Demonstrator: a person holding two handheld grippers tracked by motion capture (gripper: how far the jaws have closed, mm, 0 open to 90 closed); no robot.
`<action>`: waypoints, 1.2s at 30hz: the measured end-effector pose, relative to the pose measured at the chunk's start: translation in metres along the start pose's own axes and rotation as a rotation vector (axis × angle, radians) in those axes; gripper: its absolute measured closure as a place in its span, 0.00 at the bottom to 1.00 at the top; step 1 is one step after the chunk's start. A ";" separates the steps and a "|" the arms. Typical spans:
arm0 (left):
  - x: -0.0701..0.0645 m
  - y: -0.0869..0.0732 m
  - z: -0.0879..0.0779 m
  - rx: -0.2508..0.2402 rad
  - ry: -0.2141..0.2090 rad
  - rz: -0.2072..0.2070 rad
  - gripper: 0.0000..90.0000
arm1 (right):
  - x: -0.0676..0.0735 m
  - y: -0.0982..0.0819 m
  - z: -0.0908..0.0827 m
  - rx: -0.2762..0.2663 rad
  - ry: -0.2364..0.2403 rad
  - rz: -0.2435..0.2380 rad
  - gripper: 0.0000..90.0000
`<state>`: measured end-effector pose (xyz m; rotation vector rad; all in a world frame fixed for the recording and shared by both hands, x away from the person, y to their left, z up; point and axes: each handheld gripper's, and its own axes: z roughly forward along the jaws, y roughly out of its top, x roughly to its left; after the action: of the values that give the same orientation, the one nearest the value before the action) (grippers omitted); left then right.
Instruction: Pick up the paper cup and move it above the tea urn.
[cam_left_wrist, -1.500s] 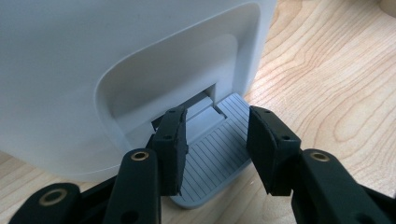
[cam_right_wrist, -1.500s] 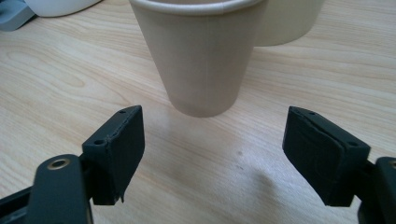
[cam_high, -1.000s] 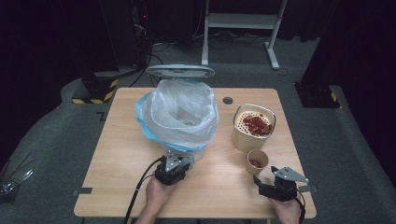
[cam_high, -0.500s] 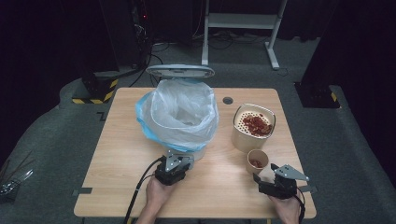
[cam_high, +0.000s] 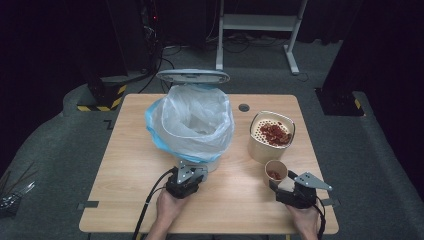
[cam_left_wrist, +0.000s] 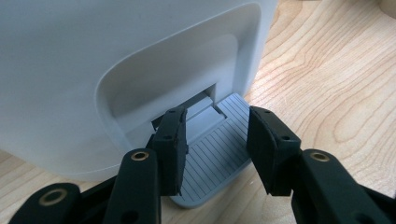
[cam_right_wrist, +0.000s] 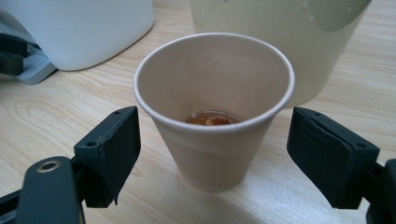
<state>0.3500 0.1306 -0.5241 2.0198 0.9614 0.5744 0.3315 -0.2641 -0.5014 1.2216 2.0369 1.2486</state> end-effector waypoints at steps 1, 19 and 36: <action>0.000 0.000 0.000 -0.003 -0.001 -0.004 0.64 | -0.001 0.001 0.003 0.003 0.011 0.004 0.20; 0.000 0.000 0.000 0.000 0.001 -0.001 0.64 | -0.001 0.003 0.016 -0.006 0.013 0.001 0.23; -0.001 0.000 0.000 0.003 0.005 0.002 0.64 | 0.004 0.002 0.019 -0.025 -0.006 -0.042 0.29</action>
<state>0.3494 0.1302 -0.5240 2.0234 0.9632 0.5794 0.3449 -0.2515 -0.5091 1.1635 2.0261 1.2455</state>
